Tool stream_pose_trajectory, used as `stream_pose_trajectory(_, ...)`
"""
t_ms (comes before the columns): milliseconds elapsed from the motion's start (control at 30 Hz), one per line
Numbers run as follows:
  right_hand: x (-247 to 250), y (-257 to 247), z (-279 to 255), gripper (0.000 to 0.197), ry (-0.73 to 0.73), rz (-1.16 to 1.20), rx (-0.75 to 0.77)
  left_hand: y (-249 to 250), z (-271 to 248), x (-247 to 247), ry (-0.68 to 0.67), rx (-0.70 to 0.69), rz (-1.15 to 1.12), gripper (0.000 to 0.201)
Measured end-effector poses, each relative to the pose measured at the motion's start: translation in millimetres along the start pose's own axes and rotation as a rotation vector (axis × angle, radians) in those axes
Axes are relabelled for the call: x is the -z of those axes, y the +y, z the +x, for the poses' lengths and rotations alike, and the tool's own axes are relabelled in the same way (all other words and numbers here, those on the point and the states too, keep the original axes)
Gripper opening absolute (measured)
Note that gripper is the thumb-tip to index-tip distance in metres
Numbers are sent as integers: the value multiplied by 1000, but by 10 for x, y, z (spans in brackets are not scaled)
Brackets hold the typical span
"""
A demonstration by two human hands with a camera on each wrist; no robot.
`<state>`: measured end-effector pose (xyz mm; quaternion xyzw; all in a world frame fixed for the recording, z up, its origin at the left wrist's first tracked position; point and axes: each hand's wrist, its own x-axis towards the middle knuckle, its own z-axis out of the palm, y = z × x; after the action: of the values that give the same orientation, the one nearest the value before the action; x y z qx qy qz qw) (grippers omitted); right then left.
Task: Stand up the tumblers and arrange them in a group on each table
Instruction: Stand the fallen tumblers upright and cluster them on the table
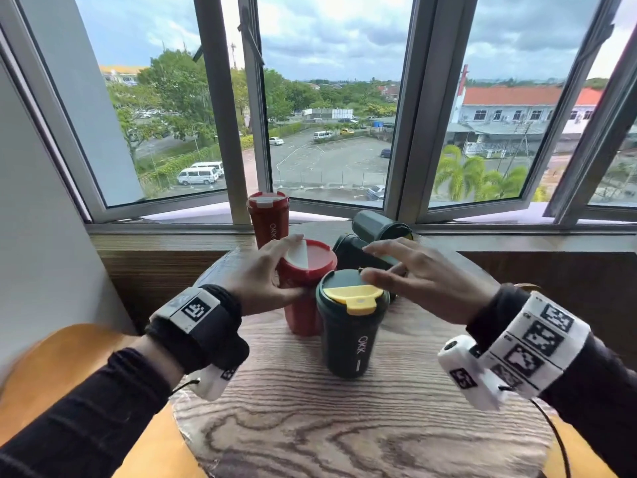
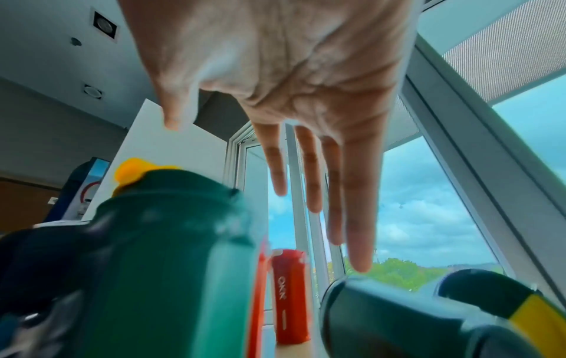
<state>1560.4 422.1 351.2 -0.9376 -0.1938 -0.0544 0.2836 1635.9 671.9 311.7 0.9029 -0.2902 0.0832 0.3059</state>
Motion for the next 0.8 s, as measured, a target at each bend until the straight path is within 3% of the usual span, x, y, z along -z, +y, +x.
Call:
stream_pose_trajectory(133, 248, 210, 355, 67, -12, -142, -89, 24, 13, 7, 4, 0, 14, 91)
stream_pose_trajectory(267, 160, 430, 756, 57, -165, -363, -187, 52, 7, 1, 6, 3, 11, 90)
stream_pose_trajectory(400, -82, 547, 1031, 78, -298, -529, -254, 57, -11, 1, 6, 27, -19, 91)
stream_pose_trajectory(500, -203, 609, 1128, 82, -348, -572, -316, 46, -10, -7, 20, 30, 0, 91)
stream_pose_trajectory(700, -207, 720, 1162, 78, -310, -495, -347, 45, -11, -25, 13, 56, -74, 90)
stream_pose_trajectory(800, -199, 792, 1076, 103, -255, -394, -311, 42, -16, -31, 24, 58, -65, 90)
